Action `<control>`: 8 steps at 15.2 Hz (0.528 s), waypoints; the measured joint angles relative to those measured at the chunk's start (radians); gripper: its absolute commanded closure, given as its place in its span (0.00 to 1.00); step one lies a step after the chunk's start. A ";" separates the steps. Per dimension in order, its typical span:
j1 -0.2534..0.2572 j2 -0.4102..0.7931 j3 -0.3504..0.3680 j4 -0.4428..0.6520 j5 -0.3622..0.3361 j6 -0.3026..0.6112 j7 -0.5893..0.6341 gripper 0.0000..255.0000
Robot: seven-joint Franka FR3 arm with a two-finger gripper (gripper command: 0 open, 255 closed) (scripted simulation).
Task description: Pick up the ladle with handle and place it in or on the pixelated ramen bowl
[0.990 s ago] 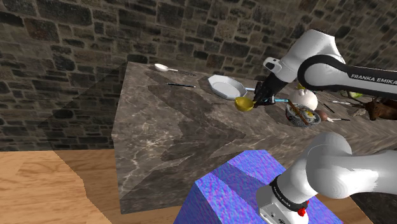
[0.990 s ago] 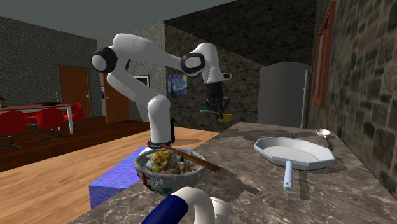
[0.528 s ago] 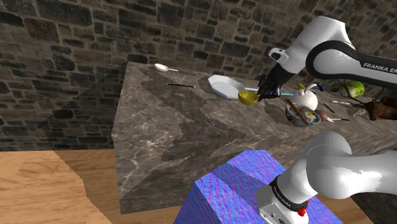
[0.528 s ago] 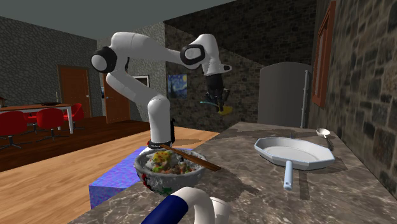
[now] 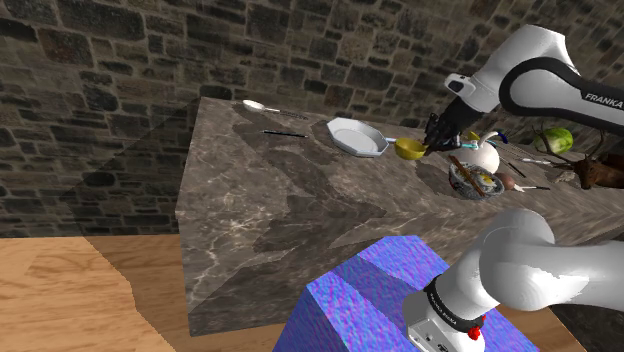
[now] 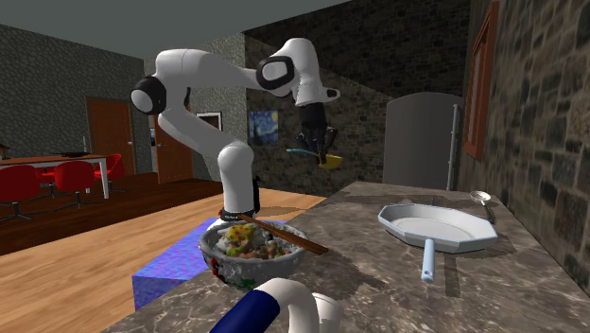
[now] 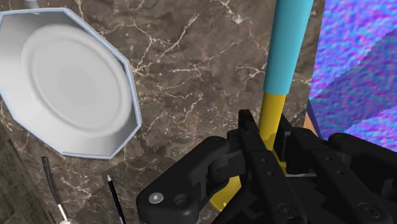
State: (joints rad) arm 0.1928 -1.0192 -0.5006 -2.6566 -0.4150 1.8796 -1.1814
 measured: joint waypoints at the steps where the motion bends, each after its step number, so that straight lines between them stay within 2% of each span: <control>1: -0.014 -0.009 -0.021 0.014 -0.013 -0.018 -0.029 1.00; 8: -0.079 -0.015 -0.184 0.087 -0.112 -0.052 -0.208 1.00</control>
State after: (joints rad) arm 0.1137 -1.0346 -0.6848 -2.5694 -0.5272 1.8273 -1.3899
